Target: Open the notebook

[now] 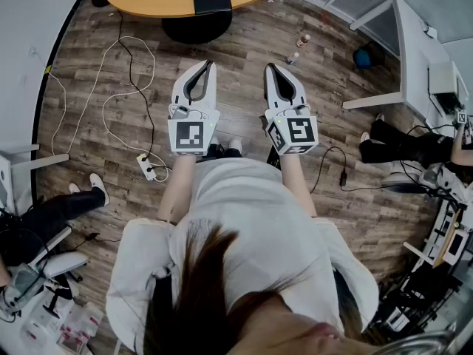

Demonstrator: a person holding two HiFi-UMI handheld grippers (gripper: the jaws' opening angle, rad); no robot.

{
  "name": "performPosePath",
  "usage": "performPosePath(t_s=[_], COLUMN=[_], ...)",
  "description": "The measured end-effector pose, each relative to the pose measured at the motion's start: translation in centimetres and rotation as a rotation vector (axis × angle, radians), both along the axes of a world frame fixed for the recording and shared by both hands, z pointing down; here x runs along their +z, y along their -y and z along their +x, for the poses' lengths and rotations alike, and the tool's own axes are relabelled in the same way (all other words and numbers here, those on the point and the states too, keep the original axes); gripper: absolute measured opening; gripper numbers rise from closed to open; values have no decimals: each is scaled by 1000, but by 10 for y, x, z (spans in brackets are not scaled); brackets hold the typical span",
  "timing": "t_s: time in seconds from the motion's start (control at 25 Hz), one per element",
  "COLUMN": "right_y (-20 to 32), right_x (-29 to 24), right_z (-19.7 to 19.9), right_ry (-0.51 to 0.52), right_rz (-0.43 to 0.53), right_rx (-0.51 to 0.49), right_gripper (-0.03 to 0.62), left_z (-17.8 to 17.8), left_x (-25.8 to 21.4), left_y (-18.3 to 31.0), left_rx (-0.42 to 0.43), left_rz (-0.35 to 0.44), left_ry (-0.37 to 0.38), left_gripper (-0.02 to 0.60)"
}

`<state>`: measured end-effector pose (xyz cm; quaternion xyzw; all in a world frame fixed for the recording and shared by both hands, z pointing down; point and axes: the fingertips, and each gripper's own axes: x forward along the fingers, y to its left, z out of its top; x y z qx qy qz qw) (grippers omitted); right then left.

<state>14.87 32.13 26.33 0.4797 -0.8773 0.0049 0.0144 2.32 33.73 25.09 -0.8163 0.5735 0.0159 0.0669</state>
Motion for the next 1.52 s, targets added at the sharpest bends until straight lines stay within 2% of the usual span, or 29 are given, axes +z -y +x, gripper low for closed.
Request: performPosePath(t_s=[0.6,0.88,1.2,1.32,1.44,1.48,1.52], right_y=[0,0,5,10,21,26,32], right_x=[-2,-8,0,-1,-1,0,1], right_z=[17,34,51,49,42,41,39], right_ry=[-14,20,26,29,27,26,25], right_rz=[11,53,42,40,34,31,27], right_rx=[-18,-50,-54,-59,-58,-55,-52], right_gripper=[2,3,3,3,3,3,3], left_z=[16,34,57,55,48,46,45], left_x=[5,6,14,14,16,18,21], left_y=[2,2,-1,6,18,24,31], left_rx=[-20,-37,-26,-22,-21,-15,-7], left_rz=[5,17,5,6,-7,-14,-22], left_ry=[-2,-6,-12,5,-10,-14,-15], left_gripper=[20,20,20,20,21,40,97])
